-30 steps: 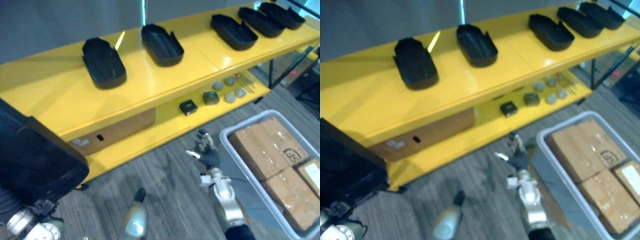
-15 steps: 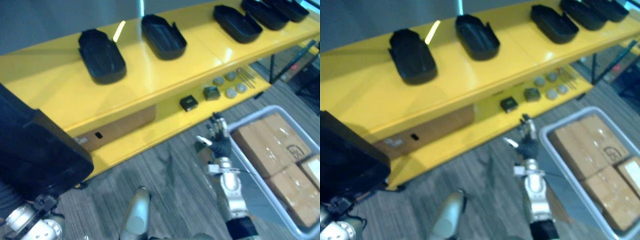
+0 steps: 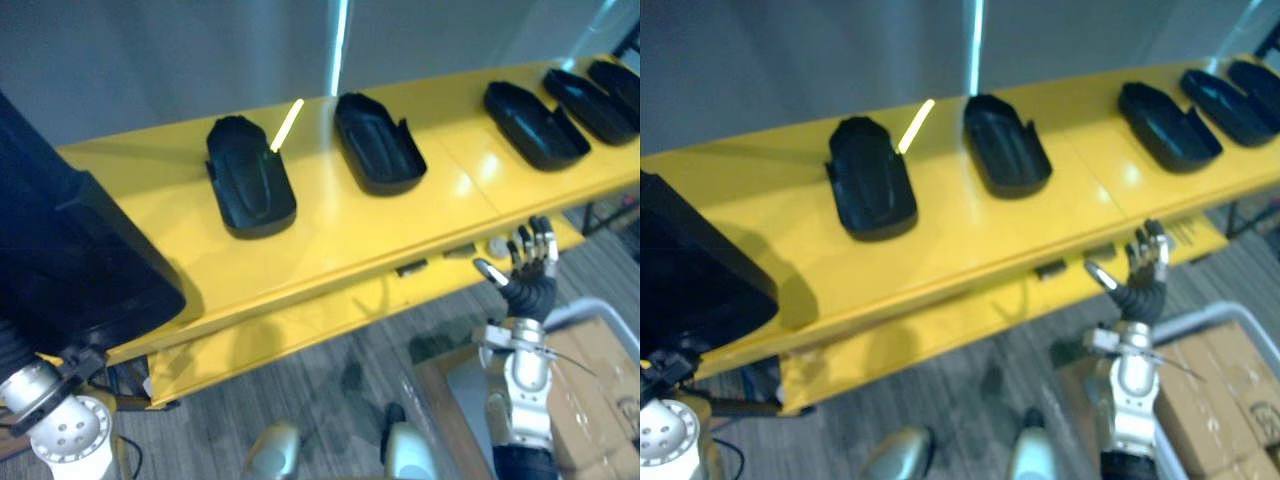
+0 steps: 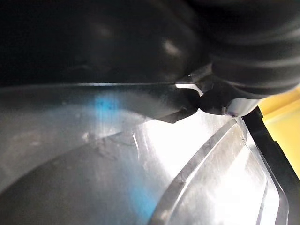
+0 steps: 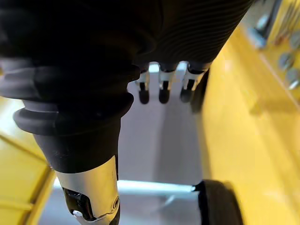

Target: Walk over and take plastic housings, then place them on the shelf

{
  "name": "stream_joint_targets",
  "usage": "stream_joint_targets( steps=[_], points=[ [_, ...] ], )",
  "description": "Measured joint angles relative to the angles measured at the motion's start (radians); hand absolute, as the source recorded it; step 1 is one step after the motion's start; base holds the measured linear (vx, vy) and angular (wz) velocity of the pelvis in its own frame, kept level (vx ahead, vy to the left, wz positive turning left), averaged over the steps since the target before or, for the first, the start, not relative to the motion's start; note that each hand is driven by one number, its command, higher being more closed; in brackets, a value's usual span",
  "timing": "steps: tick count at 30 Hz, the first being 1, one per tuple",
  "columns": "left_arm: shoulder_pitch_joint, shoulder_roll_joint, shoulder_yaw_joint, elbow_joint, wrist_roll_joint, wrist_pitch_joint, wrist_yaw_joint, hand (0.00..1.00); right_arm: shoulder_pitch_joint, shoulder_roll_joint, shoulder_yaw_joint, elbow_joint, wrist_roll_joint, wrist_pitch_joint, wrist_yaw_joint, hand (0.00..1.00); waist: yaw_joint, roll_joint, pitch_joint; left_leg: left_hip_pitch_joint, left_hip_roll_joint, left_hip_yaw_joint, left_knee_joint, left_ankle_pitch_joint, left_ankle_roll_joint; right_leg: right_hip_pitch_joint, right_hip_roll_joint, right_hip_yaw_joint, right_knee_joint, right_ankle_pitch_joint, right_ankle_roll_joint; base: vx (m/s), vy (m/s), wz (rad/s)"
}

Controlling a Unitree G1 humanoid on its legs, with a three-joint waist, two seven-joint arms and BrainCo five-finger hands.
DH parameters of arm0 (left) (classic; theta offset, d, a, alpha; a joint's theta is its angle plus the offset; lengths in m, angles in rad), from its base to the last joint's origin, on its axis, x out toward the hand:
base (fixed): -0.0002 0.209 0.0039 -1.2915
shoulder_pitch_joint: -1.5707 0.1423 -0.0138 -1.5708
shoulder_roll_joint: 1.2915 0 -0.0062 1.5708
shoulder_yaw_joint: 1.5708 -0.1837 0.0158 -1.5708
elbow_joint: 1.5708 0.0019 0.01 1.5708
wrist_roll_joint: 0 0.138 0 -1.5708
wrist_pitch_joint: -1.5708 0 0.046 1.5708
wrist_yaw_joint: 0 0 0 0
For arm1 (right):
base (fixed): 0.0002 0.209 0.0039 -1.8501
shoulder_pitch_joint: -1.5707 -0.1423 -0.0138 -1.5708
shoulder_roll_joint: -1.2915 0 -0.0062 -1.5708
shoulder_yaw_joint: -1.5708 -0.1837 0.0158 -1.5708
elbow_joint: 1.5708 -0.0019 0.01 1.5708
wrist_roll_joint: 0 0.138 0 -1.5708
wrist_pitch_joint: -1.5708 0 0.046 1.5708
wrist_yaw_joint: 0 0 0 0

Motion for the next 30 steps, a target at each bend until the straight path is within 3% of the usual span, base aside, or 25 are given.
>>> stream_joint_targets(
  steps=[1, 3, 6, 9, 12, 15, 18, 21, 25, 28, 30],
  points=[
    [0.041, -0.043, -0.022, -0.002, 0.008, 0.013, -0.001, 1.0, -0.012, -0.02, 0.002, -0.004, -0.005, -0.001, -0.028, 0.0, 0.006, 0.042, -0.014, -0.003, 0.055, 0.013, -0.002, -0.003, -0.007, 0.008, 0.041, -0.032, 0.002, -0.017, -0.03, 0.17, -0.285, 0.32],
    [0.082, -0.066, -0.031, -0.001, 0.008, 0.035, -0.004, 1.0, -0.025, -0.034, -0.012, -0.005, -0.029, -0.001, -0.088, 0.0, 0.002, 0.076, -0.024, 0.005, 0.109, 0.083, -0.07, 0.032, -0.026, 0.01, 0.06, -0.062, 0.005, -0.027, -0.055, 0.18, -0.302, 0.32],
    [0.038, -0.086, -0.034, -0.001, 0.018, 0.034, 0.009, 1.0, 0.003, -0.042, -0.121, -0.006, -0.084, -0.009, -0.236, 0.0, -0.014, 0.116, -0.021, 0.005, 0.154, 0.251, -0.165, 0.091, -0.02, 0.018, 0.053, -0.118, -0.029, -0.021, -0.07, 0.11, -0.195, 0.47],
    [0.033, -0.082, -0.032, 0.003, 0.045, 0.038, 0.069, 1.0, 0.074, -0.013, -0.22, -0.022, -0.177, -0.045, -0.421, 0.0, -0.05, 0.122, -0.015, 0.053, 0.132, 0.274, -0.249, 0.135, -0.013, 0.047, 0.022, -0.136, -0.048, -0.022, -0.069, 0.02, -0.028, 0.23],
    [0.037, -0.081, -0.026, 0.04, 0.044, 0.041, 0.11, 1.0, 0.152, 0.042, -0.324, -0.073, -0.231, -0.088, -0.579, 0.0, -0.069, 0.118, -0.013, 0.062, 0.108, 0.28, -0.264, 0.14, -0.004, 0.06, 0.0, -0.136, -0.052, -0.024, -0.066, -0.01, 0.054, 0.01],
    [0.069, -0.081, 0.025, 0.051, 0.048, 0.083, 0.143, 1.0, 0.223, 0.117, -0.442, -0.073, -0.259, -0.1, -0.768, 0.0, -0.084, 0.1, -0.006, 0.088, 0.089, 0.301, -0.295, 0.154, 0.009, 0.062, -0.018, -0.119, -0.054, -0.024, -0.057, -0.01, 0.058, -0.09],
    [0.097, -0.074, 0.063, 0.071, 0.096, 0.121, 0.158, 1.0, 0.261, 0.144, -0.511, 0.027, -0.244, -0.112, -0.841, 0.0, -0.092, 0.105, -0.009, 0.112, 0.081, 0.311, -0.313, 0.163, 0.011, 0.08, -0.026, -0.117, -0.066, -0.022, -0.049, 0.0, 0.011, -0.04],
    [0.12, 0.012, 0.1, 0.103, 0.127, 0.195, 0.159, 1.0, 0.292, 0.175, -0.509, 0.182, -0.215, -0.083, -0.804, 0.0, -0.092, 0.11, -0.029, 0.117, 0.083, 0.325, -0.329, 0.17, 0.006, 0.082, -0.026, -0.117, -0.075, -0.018, -0.043, 0.0, 0.0, 0.0],
    [0.095, 0.217, 0.179, 0.279, 0.114, 0.269, 0.108, 1.0, 0.343, 0.159, -0.414, 0.45, -0.075, 0.017, -0.464, 0.0, -0.094, 0.127, -0.068, 0.137, 0.085, 0.334, -0.345, 0.171, 0.006, 0.113, -0.026, -0.119, -0.107, -0.006, -0.035, 0.0, 0.0, 0.0],
    [0.018, 0.389, 0.18, 0.506, 0.092, 0.287, 0.042, 1.0, 0.357, 0.139, -0.337, 0.605, -0.066, 0.063, -0.299, 0.0, -0.084, 0.137, -0.09, 0.135, 0.085, 0.352, -0.348, 0.169, 0.007, 0.131, -0.025, -0.12, -0.15, 0.018, -0.026, 0.0, 0.0, 0.0],
    [-0.054, 0.481, 0.175, 0.625, 0.066, 0.32, -0.016, 1.0, 0.355, 0.11, -0.305, 0.653, -0.066, 0.084, -0.233, 0.0, -0.082, 0.135, -0.091, 0.131, 0.085, 0.369, -0.347, 0.168, 0.01, 0.136, -0.025, -0.118, -0.17, 0.033, -0.02, -0.04, 0.039, -0.01]
  ],
)
